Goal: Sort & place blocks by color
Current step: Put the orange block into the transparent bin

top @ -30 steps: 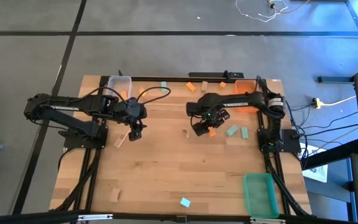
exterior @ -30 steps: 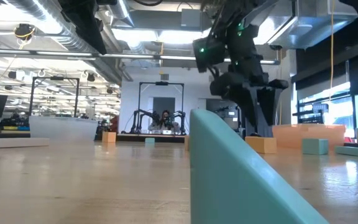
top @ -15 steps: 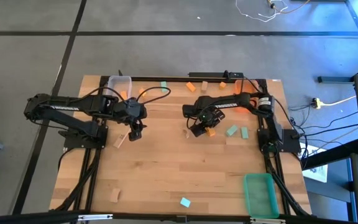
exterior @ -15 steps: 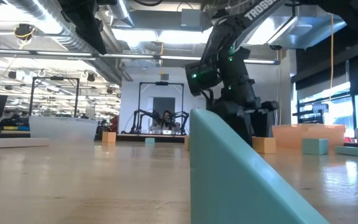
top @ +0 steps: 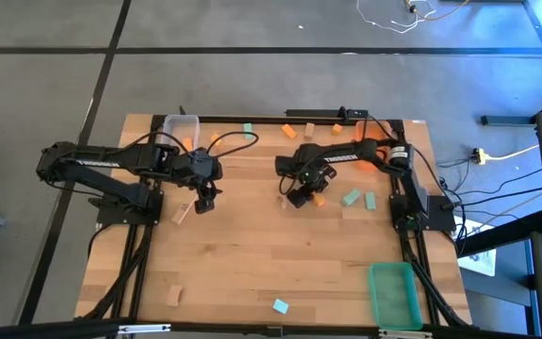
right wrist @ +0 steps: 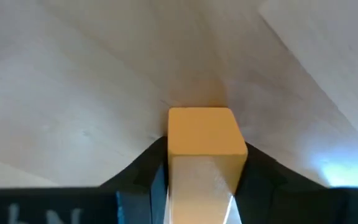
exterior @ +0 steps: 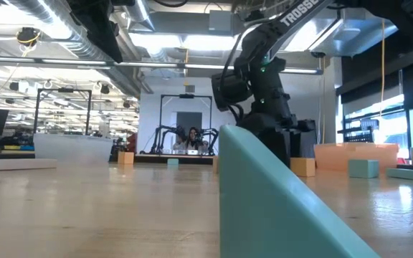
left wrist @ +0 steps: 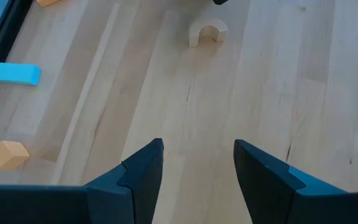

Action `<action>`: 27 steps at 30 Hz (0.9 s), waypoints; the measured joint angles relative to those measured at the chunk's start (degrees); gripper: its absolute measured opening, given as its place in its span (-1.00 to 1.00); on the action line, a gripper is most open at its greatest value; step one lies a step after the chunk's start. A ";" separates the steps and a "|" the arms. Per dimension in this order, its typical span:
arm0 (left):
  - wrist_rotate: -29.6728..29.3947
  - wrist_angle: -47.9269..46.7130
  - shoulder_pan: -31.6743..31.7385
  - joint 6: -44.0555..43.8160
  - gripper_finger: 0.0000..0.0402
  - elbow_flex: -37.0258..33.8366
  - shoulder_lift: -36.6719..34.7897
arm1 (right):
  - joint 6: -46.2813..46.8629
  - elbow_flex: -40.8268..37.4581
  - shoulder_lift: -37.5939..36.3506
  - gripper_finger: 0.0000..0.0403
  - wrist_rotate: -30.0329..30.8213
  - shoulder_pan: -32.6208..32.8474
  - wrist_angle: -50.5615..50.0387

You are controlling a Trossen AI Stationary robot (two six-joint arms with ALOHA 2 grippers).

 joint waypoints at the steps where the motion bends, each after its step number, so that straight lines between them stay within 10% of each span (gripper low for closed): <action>1: 0.01 0.00 0.01 -0.01 -0.07 0.00 0.00 | -0.87 0.30 0.02 -0.35 -0.32 -0.05 -0.01; 15: -0.48 0.00 0.01 2.81 -0.08 0.00 0.00 | -13.51 19.21 0.46 -0.35 -19.60 -3.52 2.24; 27: -7.55 7.63 -4.84 13.06 -0.09 0.00 0.00 | -18.29 40.73 0.37 -0.35 -23.37 -5.46 4.28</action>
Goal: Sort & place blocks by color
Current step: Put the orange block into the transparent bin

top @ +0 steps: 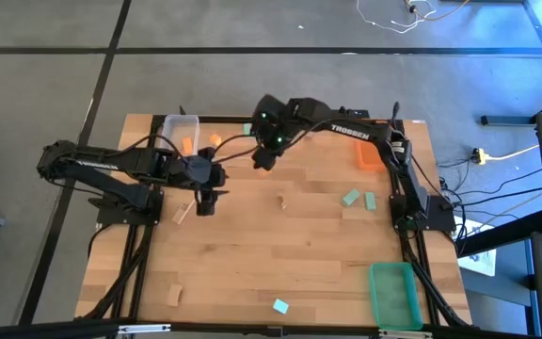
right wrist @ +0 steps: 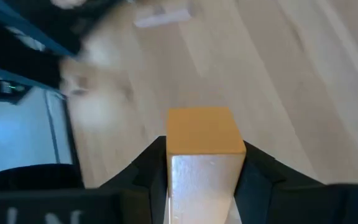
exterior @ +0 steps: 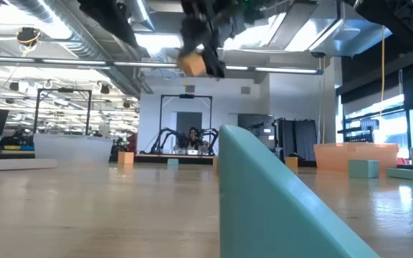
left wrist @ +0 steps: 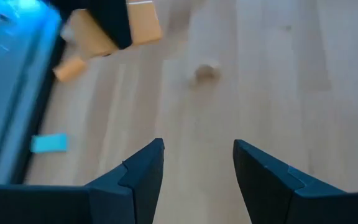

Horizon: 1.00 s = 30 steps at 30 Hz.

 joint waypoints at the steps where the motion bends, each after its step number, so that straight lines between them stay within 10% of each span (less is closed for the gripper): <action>1: -1.75 0.67 -0.59 0.57 -0.09 0.00 0.00 | -0.74 1.47 0.00 -0.35 -0.39 -0.05 -0.03; 14: -19.89 11.70 -6.79 12.29 -0.09 -0.07 -3.49 | -6.33 11.17 -1.49 -0.35 -6.60 0.05 0.73; 30: -4.15 11.78 -2.74 30.08 -0.08 0.00 -10.31 | -35.97 8.99 -1.45 -0.35 -2.50 6.29 -9.36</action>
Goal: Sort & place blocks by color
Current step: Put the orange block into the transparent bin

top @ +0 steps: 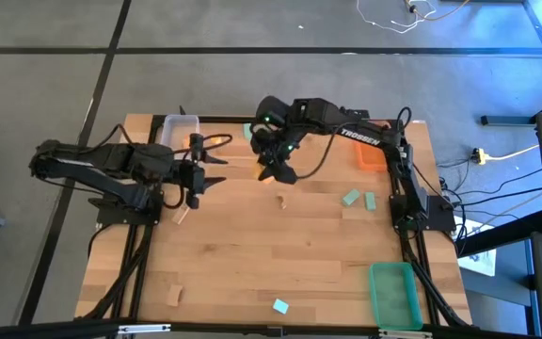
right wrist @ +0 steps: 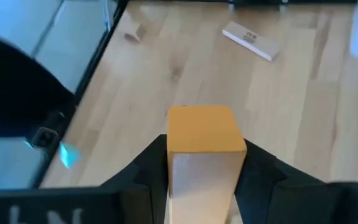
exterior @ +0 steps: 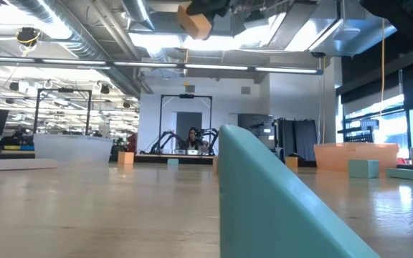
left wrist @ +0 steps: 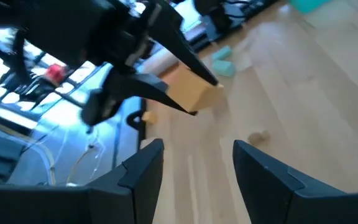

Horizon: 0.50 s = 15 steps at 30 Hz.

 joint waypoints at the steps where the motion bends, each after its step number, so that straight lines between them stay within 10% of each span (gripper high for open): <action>1: 0.47 0.17 0.32 1.03 -0.08 0.00 0.10 | -1.12 0.00 -0.02 -0.35 0.65 0.58 0.11; 15: -0.93 1.68 0.14 -13.59 -0.09 -0.04 1.74 | 19.31 0.01 -0.01 -0.35 16.26 1.02 12.95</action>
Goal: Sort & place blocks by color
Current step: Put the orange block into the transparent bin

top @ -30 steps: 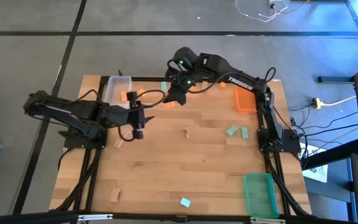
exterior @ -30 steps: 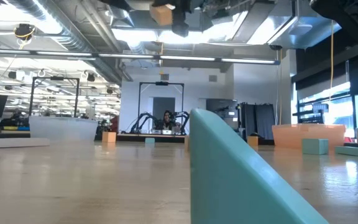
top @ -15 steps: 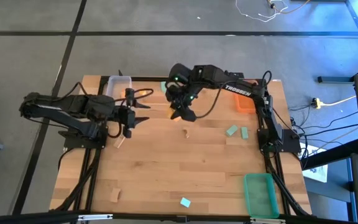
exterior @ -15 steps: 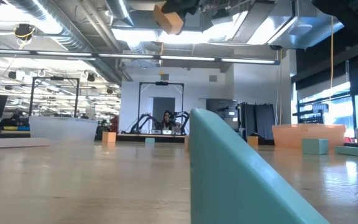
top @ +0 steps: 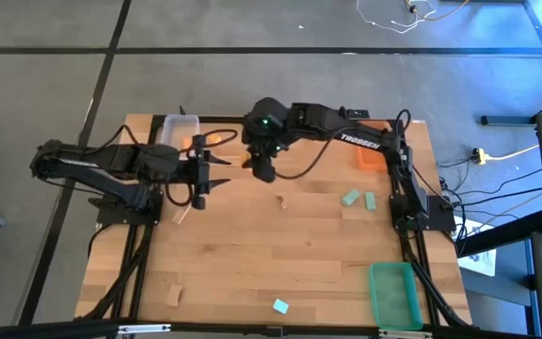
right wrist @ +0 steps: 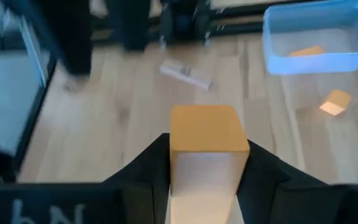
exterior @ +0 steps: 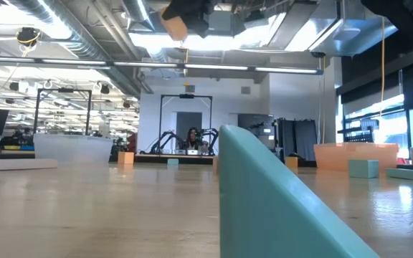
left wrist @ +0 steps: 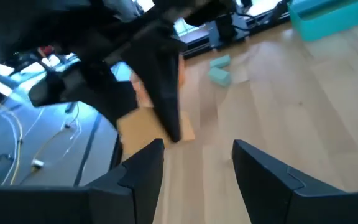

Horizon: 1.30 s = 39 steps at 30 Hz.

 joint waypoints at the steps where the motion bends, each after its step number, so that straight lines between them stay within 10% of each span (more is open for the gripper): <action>1: -1.31 -0.20 -0.55 -0.42 -0.09 0.00 -0.05 | 1.95 0.00 -0.01 -0.35 0.13 -0.45 1.31; 8: -16.51 0.53 -5.30 -1.18 -0.09 0.00 -0.11 | 12.41 -0.01 0.00 -0.35 0.35 -4.22 9.30; 21: -34.63 2.22 -5.66 -29.79 -0.09 0.09 -0.82 | 9.80 0.01 -0.01 -0.35 0.56 -5.44 25.16; 39: -38.38 6.57 -3.15 -28.51 -0.09 0.05 -0.06 | 4.89 0.01 0.01 -0.35 6.26 -3.34 31.45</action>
